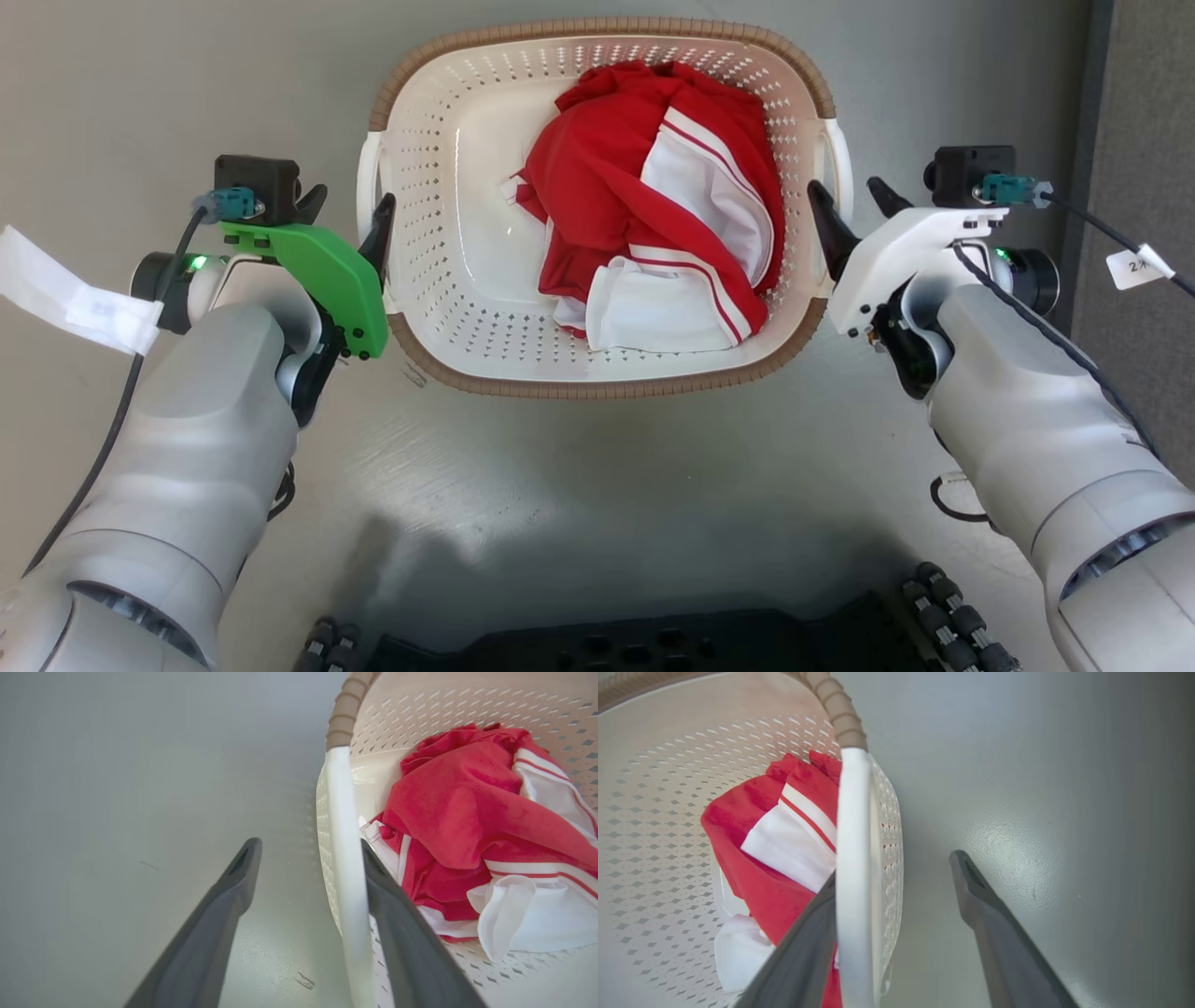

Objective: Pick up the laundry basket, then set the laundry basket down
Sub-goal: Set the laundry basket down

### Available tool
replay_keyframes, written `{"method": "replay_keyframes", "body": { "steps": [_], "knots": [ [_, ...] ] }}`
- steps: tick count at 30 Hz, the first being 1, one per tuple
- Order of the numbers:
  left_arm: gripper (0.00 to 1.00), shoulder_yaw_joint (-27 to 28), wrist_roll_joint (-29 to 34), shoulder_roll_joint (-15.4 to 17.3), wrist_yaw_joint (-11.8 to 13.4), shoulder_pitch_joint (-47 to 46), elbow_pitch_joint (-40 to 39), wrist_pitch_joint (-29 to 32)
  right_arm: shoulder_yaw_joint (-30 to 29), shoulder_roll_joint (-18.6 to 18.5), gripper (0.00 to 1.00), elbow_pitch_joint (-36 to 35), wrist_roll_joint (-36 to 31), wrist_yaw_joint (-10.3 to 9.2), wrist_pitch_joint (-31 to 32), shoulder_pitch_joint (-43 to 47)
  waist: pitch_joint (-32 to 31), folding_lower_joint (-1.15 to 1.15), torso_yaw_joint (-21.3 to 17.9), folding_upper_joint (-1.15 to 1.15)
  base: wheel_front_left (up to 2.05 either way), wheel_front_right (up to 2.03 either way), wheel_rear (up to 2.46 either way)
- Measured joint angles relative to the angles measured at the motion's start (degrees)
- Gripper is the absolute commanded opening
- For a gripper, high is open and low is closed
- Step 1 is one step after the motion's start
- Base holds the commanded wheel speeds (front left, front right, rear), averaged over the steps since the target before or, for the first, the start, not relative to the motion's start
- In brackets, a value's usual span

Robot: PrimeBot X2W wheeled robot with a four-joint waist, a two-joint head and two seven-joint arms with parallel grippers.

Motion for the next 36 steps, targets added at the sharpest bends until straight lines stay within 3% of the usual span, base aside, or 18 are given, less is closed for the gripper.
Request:
{"method": "replay_keyframes", "body": {
  "steps": [13,26,36],
  "knots": [
    [1.0,-0.78,-0.74,0.1,0.01,2.09,-0.16,-2.03,-0.59,0.21,1.0,-1.04,1.08,0.7,-0.85,2.93,-4.0,0.0,0.36,0.0,0.0,0.0,0.0],
    [1.0,-0.93,-0.11,1.2,0.0,6.86,-2.2,-3.02,-1.65,0.16,1.0,-4.45,1.0,0.6,-1.09,6.69,-12.78,0.0,-0.03,0.0,0.0,0.0,0.0],
    [1.0,5.31,1.85,3.74,1.85,8.28,-10.43,-3.03,-3.91,-0.65,1.0,-10.42,-0.6,-1.32,-1.19,10.26,-19.18,0.0,-0.3,0.0,0.0,0.0,0.0]
  ]
}}
